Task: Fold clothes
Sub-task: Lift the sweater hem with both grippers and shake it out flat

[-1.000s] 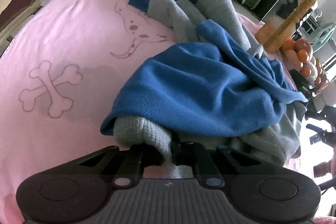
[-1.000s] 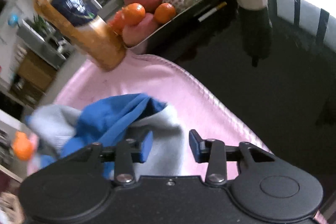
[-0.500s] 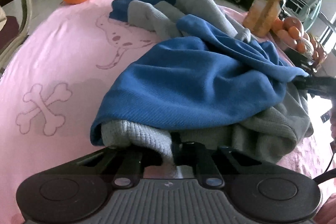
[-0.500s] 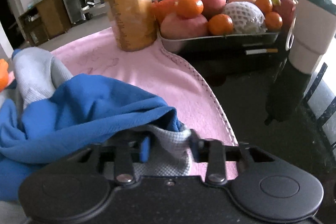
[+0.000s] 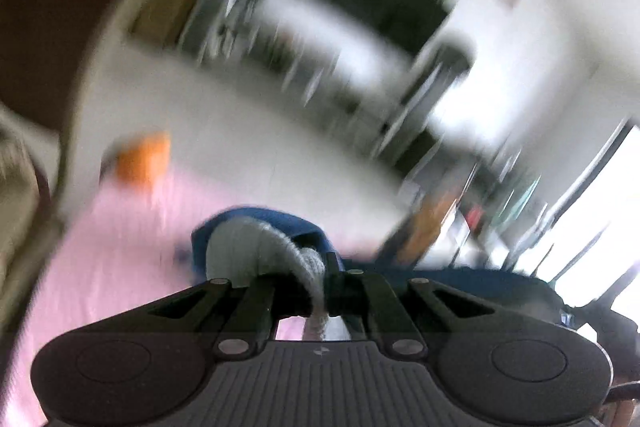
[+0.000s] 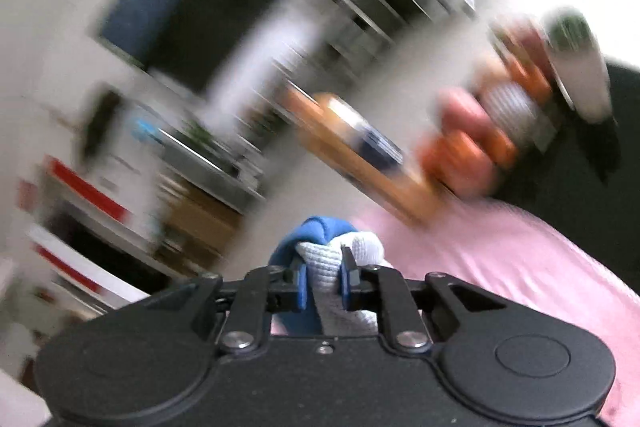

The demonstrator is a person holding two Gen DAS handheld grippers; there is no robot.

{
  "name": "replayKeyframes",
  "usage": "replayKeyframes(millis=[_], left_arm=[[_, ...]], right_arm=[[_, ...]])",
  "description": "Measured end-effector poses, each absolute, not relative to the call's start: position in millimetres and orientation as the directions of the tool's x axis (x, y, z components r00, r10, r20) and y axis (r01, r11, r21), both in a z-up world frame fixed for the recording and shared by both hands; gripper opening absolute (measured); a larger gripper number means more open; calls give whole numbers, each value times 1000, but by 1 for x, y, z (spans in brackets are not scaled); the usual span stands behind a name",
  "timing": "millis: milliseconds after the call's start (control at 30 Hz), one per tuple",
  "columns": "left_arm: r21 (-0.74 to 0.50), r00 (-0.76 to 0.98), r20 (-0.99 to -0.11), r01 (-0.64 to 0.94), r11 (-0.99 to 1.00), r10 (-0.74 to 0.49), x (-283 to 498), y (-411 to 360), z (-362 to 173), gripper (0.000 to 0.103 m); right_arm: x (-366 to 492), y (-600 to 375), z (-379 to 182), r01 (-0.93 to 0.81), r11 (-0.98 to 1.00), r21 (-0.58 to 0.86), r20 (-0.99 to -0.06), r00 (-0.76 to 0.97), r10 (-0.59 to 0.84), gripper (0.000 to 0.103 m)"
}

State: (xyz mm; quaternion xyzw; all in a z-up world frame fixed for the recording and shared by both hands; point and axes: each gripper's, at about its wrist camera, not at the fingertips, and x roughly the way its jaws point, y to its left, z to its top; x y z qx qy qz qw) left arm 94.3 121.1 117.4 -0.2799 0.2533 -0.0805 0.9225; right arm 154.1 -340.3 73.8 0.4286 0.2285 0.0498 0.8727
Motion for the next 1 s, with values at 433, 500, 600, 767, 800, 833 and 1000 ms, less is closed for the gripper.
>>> replayKeyframes(millis=[433, 500, 600, 767, 800, 833, 1000], left_arm=[[-721, 965, -11, 173, 671, -261, -74, 196, 222, 3], [-726, 964, -34, 158, 669, -264, -68, 202, 226, 3], [-711, 957, -152, 67, 700, -246, -34, 203, 211, 3], [-647, 907, -376, -108, 755, -192, 59, 200, 178, 3], [-642, 903, -393, -133, 755, -175, 72, 201, 178, 3], [-635, 911, -375, -121, 763, -168, 75, 200, 187, 3], [-583, 961, -240, -28, 812, -139, 68, 194, 221, 3]], right_arm=[[-55, -357, 224, -278, 611, 742, 105, 947, 303, 15], [-66, -350, 232, -305, 640, 705, 144, 946, 292, 15], [-52, -347, 228, -280, 660, 698, 137, 956, 260, 15], [42, -326, 190, -104, 708, 699, -77, 972, 220, 15], [64, -322, 186, -74, 711, 699, -115, 970, 214, 15], [85, -318, 183, -45, 714, 698, -151, 966, 208, 15], [134, -315, 192, -14, 714, 700, -154, 973, 170, 15]])
